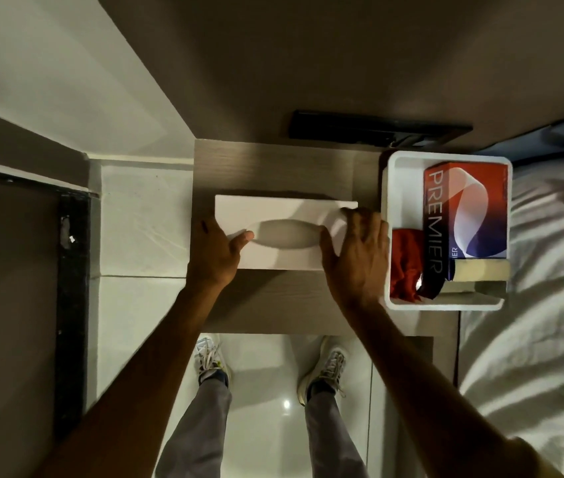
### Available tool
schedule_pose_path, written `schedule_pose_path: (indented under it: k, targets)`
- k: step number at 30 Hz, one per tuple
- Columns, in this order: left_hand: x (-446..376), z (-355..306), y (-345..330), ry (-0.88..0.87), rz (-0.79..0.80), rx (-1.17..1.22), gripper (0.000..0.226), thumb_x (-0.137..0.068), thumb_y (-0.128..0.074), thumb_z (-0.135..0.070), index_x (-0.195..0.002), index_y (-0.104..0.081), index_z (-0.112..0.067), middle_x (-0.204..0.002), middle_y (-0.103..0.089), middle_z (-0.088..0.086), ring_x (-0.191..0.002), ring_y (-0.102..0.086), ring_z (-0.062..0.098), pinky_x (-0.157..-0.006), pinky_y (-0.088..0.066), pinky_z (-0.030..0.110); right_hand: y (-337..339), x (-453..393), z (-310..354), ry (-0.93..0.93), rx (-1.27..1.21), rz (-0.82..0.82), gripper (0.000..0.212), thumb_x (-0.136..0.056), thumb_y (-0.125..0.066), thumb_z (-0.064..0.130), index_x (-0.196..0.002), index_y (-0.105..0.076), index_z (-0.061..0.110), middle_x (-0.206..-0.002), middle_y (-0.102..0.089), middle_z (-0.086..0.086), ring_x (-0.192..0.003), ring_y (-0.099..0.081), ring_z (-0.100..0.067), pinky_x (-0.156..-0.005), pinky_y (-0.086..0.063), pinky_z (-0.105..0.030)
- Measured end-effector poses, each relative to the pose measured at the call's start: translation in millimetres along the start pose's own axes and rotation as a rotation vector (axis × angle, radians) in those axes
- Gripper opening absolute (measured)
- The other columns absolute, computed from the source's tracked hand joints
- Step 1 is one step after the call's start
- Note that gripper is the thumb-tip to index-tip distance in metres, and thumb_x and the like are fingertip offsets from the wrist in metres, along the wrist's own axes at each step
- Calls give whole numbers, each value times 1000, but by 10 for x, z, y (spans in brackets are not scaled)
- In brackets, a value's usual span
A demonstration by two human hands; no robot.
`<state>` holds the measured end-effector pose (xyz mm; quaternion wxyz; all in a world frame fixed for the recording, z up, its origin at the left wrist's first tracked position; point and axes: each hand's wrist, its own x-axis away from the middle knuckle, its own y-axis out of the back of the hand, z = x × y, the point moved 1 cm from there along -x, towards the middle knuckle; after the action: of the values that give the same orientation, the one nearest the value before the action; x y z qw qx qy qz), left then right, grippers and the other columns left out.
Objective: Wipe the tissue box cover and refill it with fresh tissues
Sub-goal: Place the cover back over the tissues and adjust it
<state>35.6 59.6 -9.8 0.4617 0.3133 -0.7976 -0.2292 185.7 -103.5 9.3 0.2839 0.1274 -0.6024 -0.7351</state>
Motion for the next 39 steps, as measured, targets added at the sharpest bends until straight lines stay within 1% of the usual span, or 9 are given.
schedule_pose_path:
  k: [5,10,12,16,20,27,30,34,39]
  targets:
    - [3,15,-8,3,0,21,78,-94,-64,-51,-149,-37,-3,-143,-46,22,-131,-52,38,-102,-49,41,-235,-182,266,440,41,184,20,-88,-76,38,-106,-77,28,-164,-33,-5,-152,-25,-34,-122,-29,-52]
    - [43,10,16,3,21,7,99,-78,-40,-71,-147,-39,-1,-145,-45,21,-132,-51,36,-100,-47,37,-388,-514,356,522,80,386,54,-84,-79,36,-135,-64,32,-171,-14,1,-159,-5,-30,-129,-8,-54]
    - [18,23,11,17,14,3,97,-82,-43,-71,-149,-36,-1,-148,-42,21,-134,-50,37,-105,-47,41,-409,-587,376,607,123,392,44,-85,-77,36,-128,-68,29,-170,-19,-1,-158,-10,-31,-128,-10,-54]
    - [-25,55,-24,3,0,-22,85,-93,-59,-58,-152,-32,-2,-150,-40,21,-136,-48,38,-107,-47,43,-418,-623,383,813,221,294,7,-81,-80,34,-82,-79,27,-160,-40,-7,-150,-29,-36,-123,-23,-57]
    - [-30,76,-38,-15,-12,-40,84,-93,-59,-57,-151,-34,-1,-148,-42,22,-134,-50,39,-106,-48,43,-440,-646,381,900,267,267,12,-81,-80,35,-87,-81,24,-159,-41,-9,-147,-32,-37,-121,-26,-55]
    - [-26,81,-32,-16,-11,-21,84,-92,-60,-56,-150,-35,-1,-147,-42,22,-132,-51,39,-105,-50,44,-363,-634,384,963,245,204,32,-64,-95,32,-87,-79,16,-152,-46,-14,-141,-28,-37,-116,-32,-59]
    - [-32,83,-36,-9,-15,-31,83,-92,-60,-58,-148,-37,-1,-146,-44,22,-130,-53,39,-102,-51,42,-309,-540,347,948,217,135,23,-78,-85,29,-89,-74,12,-152,-40,-11,-139,-30,-34,-116,-33,-58]
    - [-21,93,-34,-24,-18,-30,80,-93,-59,-58,-146,-39,-2,-144,-45,21,-128,-54,37,-99,-51,40,-218,-351,244,768,115,102,19,-97,-65,28,-102,-69,11,-147,-53,-14,-136,-43,-34,-114,-36,-52]
    - [-13,72,-29,-10,-12,-16,78,-94,-61,-54,-148,-37,-4,-146,-43,20,-131,-52,35,-107,-52,43,-158,-142,222,579,24,54,22,-98,-65,23,-114,-67,9,-141,-57,-15,-132,-50,-33,-112,-41,-51]
